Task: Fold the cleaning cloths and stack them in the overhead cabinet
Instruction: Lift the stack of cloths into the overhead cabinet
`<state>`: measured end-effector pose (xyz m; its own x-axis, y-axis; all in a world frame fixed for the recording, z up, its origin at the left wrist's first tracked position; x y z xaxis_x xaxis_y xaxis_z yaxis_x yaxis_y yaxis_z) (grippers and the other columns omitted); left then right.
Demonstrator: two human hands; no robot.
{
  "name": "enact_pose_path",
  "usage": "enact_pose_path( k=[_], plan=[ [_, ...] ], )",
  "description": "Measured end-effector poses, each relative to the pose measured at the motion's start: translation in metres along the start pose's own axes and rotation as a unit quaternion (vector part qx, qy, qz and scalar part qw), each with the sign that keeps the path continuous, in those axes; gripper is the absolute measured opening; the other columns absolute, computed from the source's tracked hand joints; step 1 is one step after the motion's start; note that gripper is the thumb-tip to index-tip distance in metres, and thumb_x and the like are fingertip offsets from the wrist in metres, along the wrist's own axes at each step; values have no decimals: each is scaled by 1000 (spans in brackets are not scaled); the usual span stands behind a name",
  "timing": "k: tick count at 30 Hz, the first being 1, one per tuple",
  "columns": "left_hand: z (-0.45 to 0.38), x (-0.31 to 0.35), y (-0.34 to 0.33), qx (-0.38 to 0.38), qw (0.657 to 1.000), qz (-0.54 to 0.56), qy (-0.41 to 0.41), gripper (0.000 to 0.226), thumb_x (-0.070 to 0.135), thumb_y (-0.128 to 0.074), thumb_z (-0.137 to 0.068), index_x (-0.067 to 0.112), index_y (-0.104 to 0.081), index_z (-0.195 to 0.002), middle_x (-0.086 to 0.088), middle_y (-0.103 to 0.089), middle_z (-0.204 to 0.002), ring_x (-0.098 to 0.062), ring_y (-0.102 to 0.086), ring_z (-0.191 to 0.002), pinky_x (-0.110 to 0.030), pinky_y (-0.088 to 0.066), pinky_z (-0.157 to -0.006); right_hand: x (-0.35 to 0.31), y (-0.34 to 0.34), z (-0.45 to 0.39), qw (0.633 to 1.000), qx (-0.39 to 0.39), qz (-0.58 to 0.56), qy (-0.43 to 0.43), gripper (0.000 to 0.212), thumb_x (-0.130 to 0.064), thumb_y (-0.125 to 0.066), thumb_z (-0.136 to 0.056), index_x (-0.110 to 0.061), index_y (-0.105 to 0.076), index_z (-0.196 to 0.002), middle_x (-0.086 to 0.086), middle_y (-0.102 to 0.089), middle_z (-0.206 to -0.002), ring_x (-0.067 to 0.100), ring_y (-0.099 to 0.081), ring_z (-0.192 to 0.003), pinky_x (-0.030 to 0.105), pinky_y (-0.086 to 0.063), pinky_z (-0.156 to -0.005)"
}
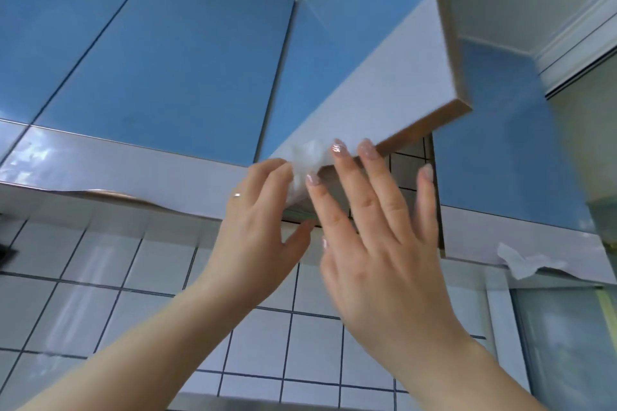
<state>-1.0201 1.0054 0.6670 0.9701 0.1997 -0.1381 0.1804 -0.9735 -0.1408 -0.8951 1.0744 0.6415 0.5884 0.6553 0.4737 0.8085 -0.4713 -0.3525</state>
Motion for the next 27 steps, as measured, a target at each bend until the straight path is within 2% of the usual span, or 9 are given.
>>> enact_pose_path(
  k=[3,6,9,12,15,17,19,22,27],
  plan=[
    [0,16,-7,22,997,-37,-70,59,19,-69,-69,19,-43,-122,1,-49,-119,-18,-48,-106,-35,-40,-94,16,-10,18,999,-17,5,-36,57,-23,-44,-85,-16,-39,-142,12,-21,-155,28,-11,-145,61,-12,-113],
    [2,28,-25,16,990,-80,-113,66,15,-76,-65,18,-41,-120,-3,-55,-113,-18,-46,-106,-43,-39,-99,32,-23,37,996,-39,7,-74,58,-28,-42,-85,-18,-36,-143,11,-19,-155,30,-8,-146,61,-13,-112],
    [3,37,-51,-14,985,-126,-118,66,16,-78,-61,21,-44,-118,0,-56,-109,-21,-56,-103,-50,-37,-104,49,-42,60,992,-67,-3,-109,61,-29,-43,-83,-20,-34,-142,11,-20,-155,30,-8,-146,59,-13,-112],
    [7,45,-84,-39,977,-165,-128,68,14,-79,-53,20,-50,-114,0,-57,-102,-24,-59,-96,-52,-39,-102,70,-67,87,985,-104,-11,-135,64,-30,-44,-80,-20,-31,-142,9,-19,-155,30,-11,-145,57,-13,-110],
    [11,42,-117,-53,966,-221,-123,65,5,-74,-47,18,-58,-109,-2,-58,-98,-26,-60,-90,-51,-39,-101,85,-98,111,980,-138,-20,-140,76,-26,-67,-73,-19,-32,-140,8,-21,-154,30,-15,-144,56,-15,-108],
    [14,40,-134,-56,961,-245,-113,57,2,-60,-52,17,-60,-108,-3,-58,-98,-28,-59,-90,-50,-39,-101,89,-116,122,975,-168,-35,-141,87,-26,-76,-65,-19,-33,-140,8,-22,-154,30,-17,-143,56,-19,-108],
    [18,38,-145,-61,957,-262,-109,54,5,-47,-58,16,-60,-110,-5,-58,-100,-29,-59,-94,-51,-39,-101,90,-130,128,972,-184,-44,-142,89,-27,-77,-63,-19,-33,-140,9,-23,-154,32,-19,-142,57,-25,-108],
    [22,34,-156,-74,948,-293,-105,56,6,-52,-59,16,-59,-114,-6,-59,-105,-30,-58,-100,-53,-37,-101,91,-145,134,968,-195,-68,-139,88,-30,-77,-64,-21,-34,-140,12,-23,-153,34,-17,-142,59,-34,-102],
    [26,33,-170,-104,931,-336,-94,63,2,-51,-54,14,-60,-115,-8,-60,-106,-32,-59,-100,-56,-38,-100,97,-165,147,965,-207,-95,-132,90,-32,-78,-63,-21,-33,-140,10,-23,-154,31,-16,-142,60,-32,-102]
  ],
)
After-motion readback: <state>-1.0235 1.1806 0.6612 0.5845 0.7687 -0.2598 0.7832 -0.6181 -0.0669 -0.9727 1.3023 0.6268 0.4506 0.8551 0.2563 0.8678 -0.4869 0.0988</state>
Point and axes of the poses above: each hand's wrist, its own z-axis away from the middle knuckle, its own y-axis out of the back of the hand, x = y × z, the point moved 4 cm from there along -z, towards the middle knuckle
